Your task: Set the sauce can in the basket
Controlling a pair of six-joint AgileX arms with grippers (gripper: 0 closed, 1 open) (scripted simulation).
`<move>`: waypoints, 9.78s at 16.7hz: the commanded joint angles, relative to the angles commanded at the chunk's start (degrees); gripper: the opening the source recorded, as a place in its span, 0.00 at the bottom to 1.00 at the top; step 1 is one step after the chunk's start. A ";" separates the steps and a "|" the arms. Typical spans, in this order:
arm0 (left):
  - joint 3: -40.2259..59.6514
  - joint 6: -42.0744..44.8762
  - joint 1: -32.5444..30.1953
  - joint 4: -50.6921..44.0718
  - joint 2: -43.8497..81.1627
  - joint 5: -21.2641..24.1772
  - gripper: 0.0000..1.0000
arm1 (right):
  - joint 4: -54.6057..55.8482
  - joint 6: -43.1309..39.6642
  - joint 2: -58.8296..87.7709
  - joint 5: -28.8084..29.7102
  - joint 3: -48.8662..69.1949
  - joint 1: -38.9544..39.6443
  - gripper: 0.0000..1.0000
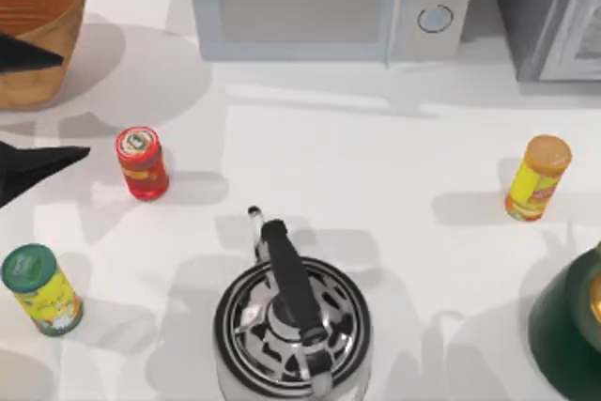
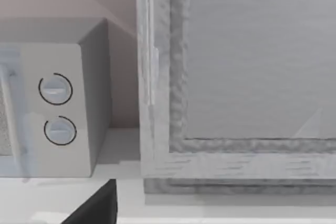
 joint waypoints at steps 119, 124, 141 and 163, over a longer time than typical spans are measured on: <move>14.57 -24.77 -13.02 39.20 32.97 11.36 0.00 | 0.00 0.00 0.00 0.00 0.00 0.00 1.00; 19.48 -30.12 -7.74 39.93 34.19 11.60 0.00 | 0.00 0.00 0.00 0.00 0.00 0.00 1.00; 42.25 -47.39 16.75 37.42 39.88 13.88 0.00 | 0.00 0.00 0.00 0.00 0.00 0.00 1.00; 41.85 -55.29 10.17 50.38 44.83 7.82 0.00 | 0.00 0.00 0.00 0.00 0.00 0.00 1.00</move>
